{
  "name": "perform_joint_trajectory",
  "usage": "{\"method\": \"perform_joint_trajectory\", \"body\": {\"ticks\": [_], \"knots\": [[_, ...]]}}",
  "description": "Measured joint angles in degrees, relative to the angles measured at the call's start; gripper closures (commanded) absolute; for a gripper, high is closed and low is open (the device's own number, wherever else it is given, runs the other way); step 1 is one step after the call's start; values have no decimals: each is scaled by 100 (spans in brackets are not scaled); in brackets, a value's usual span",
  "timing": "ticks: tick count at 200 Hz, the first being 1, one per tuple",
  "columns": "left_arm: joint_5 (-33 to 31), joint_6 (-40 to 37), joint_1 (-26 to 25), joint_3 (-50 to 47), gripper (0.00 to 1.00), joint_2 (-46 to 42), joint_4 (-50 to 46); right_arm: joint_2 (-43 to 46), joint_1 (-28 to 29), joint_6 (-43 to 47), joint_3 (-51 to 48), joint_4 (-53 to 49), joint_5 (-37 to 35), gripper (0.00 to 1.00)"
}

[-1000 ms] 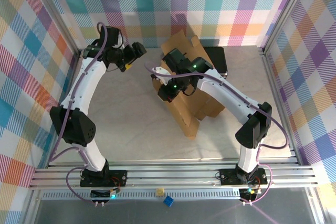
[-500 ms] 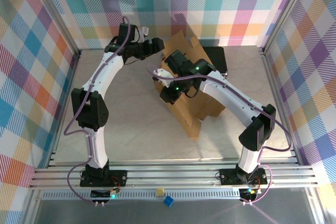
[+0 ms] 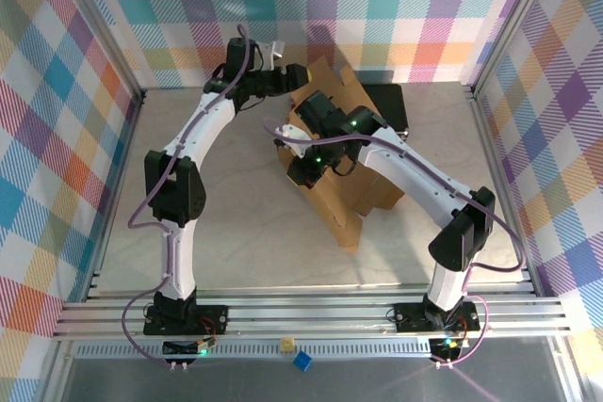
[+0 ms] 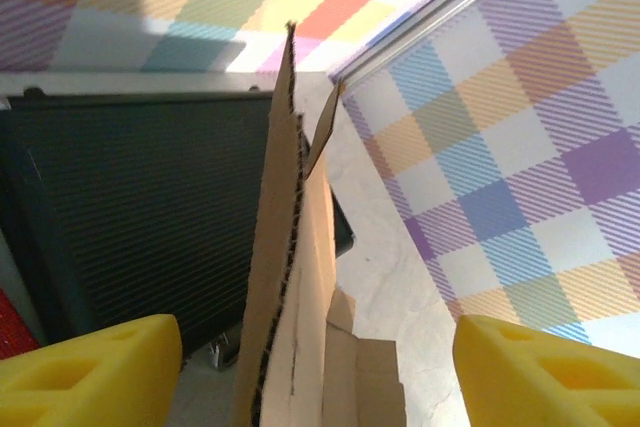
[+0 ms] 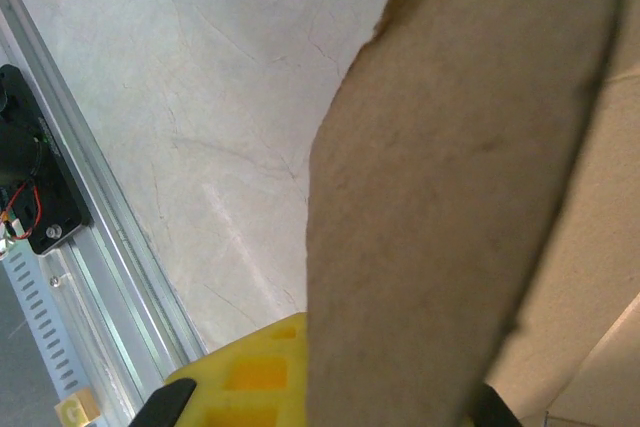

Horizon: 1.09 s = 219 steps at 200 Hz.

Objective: Fold the paper box

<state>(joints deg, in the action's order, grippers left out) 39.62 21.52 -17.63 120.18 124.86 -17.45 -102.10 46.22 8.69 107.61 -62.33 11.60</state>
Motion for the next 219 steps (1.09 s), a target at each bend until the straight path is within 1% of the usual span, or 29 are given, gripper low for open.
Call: {"method": "perform_joint_trajectory", "body": {"ticks": [7,12,28,34,51,59,73,80,82,83,90,100,113,124,133,144,156,166,178,186,219], "knots": [[-28,-63,-39,46,40,90,-90,0,0,0,0,-13,0,100],[-66,-138,-74,74,46,149,-170,0,0,-2,0,-22,-2,100],[-190,-267,-181,118,74,278,-407,7,0,-4,-2,-35,-20,100],[-254,-310,-214,151,83,308,-498,11,0,-9,0,-35,-37,100],[-457,-514,-291,225,95,330,-706,39,-2,-50,-17,-33,-83,100],[-592,-586,-321,280,100,321,-780,72,0,-81,-42,-28,-144,88],[-870,-761,-374,275,100,227,-841,155,-2,-205,-85,0,-299,55],[-1067,-866,-376,212,100,122,-835,232,-2,-348,-98,50,-463,43],[-1097,-894,-382,186,100,90,-824,262,0,-407,-105,70,-540,42],[-1117,-903,-385,168,100,74,-817,271,0,-417,-107,76,-555,40],[-1294,-966,-400,-28,100,-116,-754,378,0,-570,-118,133,-776,32],[-1482,-1051,-404,-398,100,-476,-629,573,-2,-837,-131,234,-1180,24],[-1574,-1128,-391,-964,100,-1010,-258,977,-4,-1340,-181,400,-1768,18],[-1593,-1200,-363,-1502,100,-1491,175,1344,-37,-1738,-195,514,-2131,12],[-1593,-1220,-352,-1873,100,-1840,527,1681,-133,-2157,-203,660,-2363,10],[-1565,-1252,-328,-2221,100,-2170,938,2070,-387,-2706,-232,876,-2470,11],[-1506,-1285,-306,-2448,100,-2406,1303,2424,-911,-3403,-264,1106,-2382,13],[-1469,-1309,-286,-2538,100,-2500,1515,2546,-1386,-3974,-260,1239,-2232,15],[-1438,-1346,-269,-2664,100,-2562,1735,2535,-1989,-4697,-249,1394,-1961,17],[-1423,-1366,-262,-2796,100,-2603,1882,2472,-2258,-5112,-238,1478,-1779,17],[-1340,-1410,-243,-3554,100,-2828,2479,1786,-2686,-6693,-177,1698,-1029,18]]}}
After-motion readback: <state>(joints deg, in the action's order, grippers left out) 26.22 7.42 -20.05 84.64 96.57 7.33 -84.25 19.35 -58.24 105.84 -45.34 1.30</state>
